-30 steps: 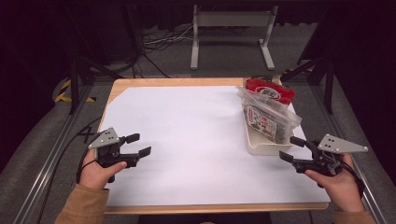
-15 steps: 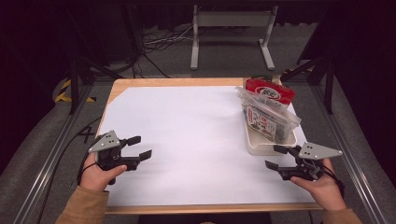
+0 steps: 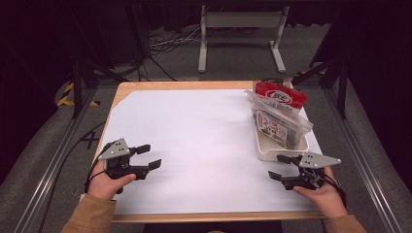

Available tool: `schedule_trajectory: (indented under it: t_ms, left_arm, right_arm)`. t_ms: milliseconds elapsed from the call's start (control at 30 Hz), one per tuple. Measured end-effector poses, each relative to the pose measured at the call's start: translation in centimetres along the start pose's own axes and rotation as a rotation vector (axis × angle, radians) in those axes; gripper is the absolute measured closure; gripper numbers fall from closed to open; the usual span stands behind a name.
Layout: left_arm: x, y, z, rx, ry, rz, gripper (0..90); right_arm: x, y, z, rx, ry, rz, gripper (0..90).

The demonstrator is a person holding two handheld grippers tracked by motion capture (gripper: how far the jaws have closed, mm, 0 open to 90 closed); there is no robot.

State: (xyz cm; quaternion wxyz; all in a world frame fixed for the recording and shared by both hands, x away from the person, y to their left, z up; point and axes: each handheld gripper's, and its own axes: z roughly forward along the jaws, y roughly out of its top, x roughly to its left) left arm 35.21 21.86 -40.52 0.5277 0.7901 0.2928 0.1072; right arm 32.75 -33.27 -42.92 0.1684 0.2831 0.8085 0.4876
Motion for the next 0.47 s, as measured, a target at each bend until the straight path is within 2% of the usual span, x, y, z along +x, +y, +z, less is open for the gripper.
schedule_trajectory:
  t_ms: [233,467]
  left_arm:
    - [0.2,-0.17,-0.04,0.004,0.011,-0.014,26.9]
    - [0.33,-0.22,-0.24,0.013,0.027,-0.022,26.7]
  right_arm:
    - [-0.12,-0.44,0.7,0.031,-0.02,0.013,28.5]
    - [-0.05,-0.36,0.65,0.027,-0.018,0.018,28.2]
